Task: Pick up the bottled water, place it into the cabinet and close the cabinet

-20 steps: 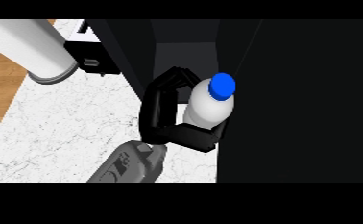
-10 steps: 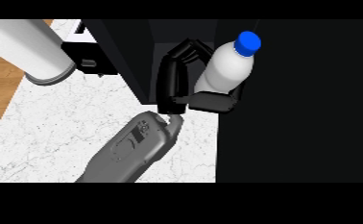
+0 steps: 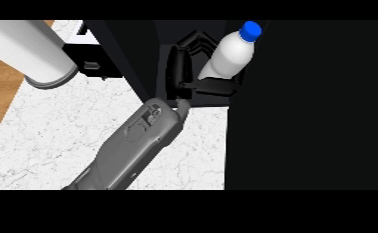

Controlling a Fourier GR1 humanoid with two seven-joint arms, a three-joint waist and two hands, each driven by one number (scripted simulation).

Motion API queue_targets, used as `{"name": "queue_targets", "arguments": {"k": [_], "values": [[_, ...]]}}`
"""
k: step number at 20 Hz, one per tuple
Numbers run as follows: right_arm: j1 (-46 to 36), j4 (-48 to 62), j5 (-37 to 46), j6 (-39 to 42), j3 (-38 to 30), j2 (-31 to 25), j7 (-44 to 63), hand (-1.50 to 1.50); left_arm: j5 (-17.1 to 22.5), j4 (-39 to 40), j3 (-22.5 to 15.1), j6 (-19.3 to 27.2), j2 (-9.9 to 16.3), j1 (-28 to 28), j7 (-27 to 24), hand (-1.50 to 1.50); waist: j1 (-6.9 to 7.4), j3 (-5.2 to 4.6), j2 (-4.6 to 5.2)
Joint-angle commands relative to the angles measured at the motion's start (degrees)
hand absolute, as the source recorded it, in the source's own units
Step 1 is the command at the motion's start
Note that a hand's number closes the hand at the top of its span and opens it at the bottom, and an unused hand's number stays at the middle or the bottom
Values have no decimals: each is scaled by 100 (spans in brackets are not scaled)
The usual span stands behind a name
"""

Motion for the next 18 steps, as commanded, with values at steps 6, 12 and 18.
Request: {"name": "queue_targets", "arguments": {"k": [6,12,18], "values": [[69,-434,-816,135,-139,-31,316,-150,428,1593,717,-548,-1,-670,-482,150,-49,-3,31],[-93,-335,-845,185,-176,-25,327,-150,825,2229,888,-534,-1,-799,-1178,150,-89,-3,41],[-409,-115,-839,235,-196,-166,397,-150,323,3398,930,-665,-1,-1524,-1247,150,-59,2,53]]}}
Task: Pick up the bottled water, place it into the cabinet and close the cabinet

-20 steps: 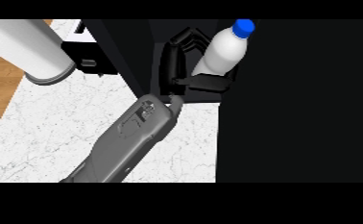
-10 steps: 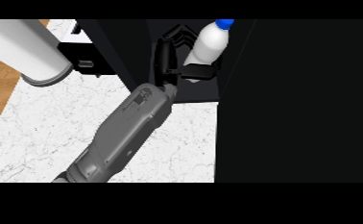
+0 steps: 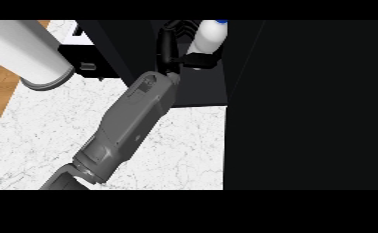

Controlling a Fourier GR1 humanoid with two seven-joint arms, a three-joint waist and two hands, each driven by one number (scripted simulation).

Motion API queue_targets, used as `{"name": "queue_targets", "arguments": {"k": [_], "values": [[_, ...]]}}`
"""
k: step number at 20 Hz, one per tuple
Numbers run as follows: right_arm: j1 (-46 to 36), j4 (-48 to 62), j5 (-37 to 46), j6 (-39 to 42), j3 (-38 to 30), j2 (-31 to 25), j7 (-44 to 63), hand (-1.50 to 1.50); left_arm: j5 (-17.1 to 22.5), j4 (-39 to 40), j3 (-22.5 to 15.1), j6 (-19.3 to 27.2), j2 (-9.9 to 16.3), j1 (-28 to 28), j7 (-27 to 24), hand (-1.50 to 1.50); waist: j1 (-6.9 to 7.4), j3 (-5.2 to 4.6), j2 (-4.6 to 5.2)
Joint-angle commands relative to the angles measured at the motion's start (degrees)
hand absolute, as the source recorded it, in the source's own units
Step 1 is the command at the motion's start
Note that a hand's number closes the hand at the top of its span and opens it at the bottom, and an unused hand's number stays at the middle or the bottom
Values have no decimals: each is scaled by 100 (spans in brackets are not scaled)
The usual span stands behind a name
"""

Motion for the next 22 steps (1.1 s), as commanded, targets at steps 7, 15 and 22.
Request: {"name": "queue_targets", "arguments": {"k": [7,15,22], "values": [[77,-538,-417,-42,143,147,324,-150,-460,1623,39,-235,88,-814,-76,-150,-33,-1,23],[-43,-520,-423,15,81,64,283,-150,-296,2045,322,-164,3,-1070,-286,-150,-147,-3,59],[-76,-398,-322,34,-75,120,165,-150,-86,1647,638,-984,2,-1070,-669,-150,0,-2,-15]]}}
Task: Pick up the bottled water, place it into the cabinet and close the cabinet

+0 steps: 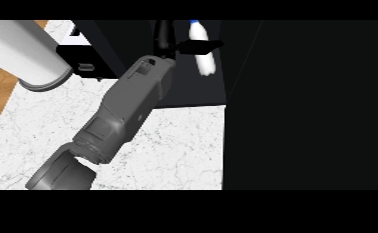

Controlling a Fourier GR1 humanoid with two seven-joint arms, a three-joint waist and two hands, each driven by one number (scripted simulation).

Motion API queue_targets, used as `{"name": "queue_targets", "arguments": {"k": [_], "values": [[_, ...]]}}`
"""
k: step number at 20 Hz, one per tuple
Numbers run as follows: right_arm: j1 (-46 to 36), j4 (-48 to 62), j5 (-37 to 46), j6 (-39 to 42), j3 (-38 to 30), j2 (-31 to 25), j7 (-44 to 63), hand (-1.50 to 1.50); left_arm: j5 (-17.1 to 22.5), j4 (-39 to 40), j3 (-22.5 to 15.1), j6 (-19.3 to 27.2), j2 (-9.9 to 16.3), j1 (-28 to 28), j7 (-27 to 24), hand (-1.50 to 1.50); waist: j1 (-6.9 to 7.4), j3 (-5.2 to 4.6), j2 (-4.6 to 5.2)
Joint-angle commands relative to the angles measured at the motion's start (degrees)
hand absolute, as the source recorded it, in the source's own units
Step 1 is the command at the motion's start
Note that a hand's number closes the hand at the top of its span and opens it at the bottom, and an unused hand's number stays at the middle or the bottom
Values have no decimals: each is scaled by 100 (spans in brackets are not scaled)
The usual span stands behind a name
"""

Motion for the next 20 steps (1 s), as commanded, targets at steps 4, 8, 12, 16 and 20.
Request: {"name": "queue_targets", "arguments": {"k": [4,8,12,16,20], "values": [[-42,-610,-356,-226,32,17,568,-150,365,-728,-22,-827,-25,362,-278,-150,134,-2,-47],[-120,-643,-261,-241,139,59,651,-150,610,-1273,-239,-1006,-26,674,-4,-150,183,0,-86],[-8,-859,-662,-293,-44,-49,840,-150,409,-1926,-450,-1044,53,964,434,-150,379,0,-137],[356,-1124,-511,-126,64,22,762,-150,669,-2744,-911,-738,-26,1794,300,-150,252,-2,-131],[221,-1244,-360,-409,366,164,1014,-150,589,-3894,-1393,-433,-26,2311,708,-150,371,-5,-146]]}}
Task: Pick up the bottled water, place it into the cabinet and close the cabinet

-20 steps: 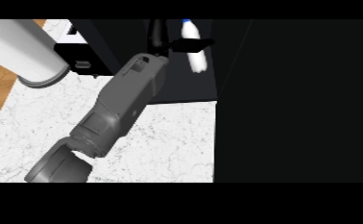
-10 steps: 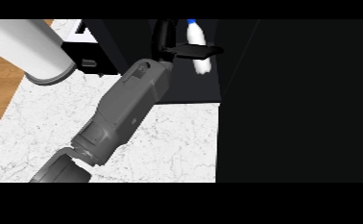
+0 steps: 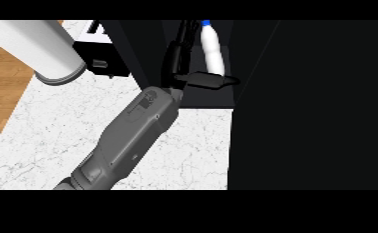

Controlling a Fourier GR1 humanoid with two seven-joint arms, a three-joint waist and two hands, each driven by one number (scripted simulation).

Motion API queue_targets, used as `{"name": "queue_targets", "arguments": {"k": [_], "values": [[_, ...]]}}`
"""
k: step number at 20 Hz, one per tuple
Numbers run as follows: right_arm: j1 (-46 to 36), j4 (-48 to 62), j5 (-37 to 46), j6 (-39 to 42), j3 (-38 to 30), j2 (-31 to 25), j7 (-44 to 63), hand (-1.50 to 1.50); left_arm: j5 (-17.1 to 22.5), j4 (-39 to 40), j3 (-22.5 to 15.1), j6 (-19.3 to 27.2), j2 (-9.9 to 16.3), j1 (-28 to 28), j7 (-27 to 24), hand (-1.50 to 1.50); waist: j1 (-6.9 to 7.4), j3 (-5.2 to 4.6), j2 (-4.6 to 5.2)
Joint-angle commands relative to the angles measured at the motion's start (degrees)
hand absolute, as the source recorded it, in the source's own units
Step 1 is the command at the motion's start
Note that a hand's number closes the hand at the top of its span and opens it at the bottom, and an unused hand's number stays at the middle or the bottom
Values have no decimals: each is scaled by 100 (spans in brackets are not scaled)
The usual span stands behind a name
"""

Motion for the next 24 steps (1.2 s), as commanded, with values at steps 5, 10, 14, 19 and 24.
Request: {"name": "queue_targets", "arguments": {"k": [5,10,14,19,24], "values": [[80,-756,68,-299,266,221,395,-150,-244,-2230,-769,175,192,1697,366,-150,106,1,-12],[68,-812,-302,-103,-54,-128,369,-150,-272,-3451,-965,200,738,2529,803,-150,31,3,8],[-134,-852,177,151,667,-452,847,150,-405,-3946,-1224,483,688,3110,766,-150,108,-2,30],[-100,-1062,571,430,1311,-588,1005,150,-508,-4810,-1312,451,1223,3942,695,-150,52,-3,15],[-94,-1136,670,599,1728,-851,1253,150,-441,-5544,-1230,346,1621,4605,639,-150,32,-4,27]]}}
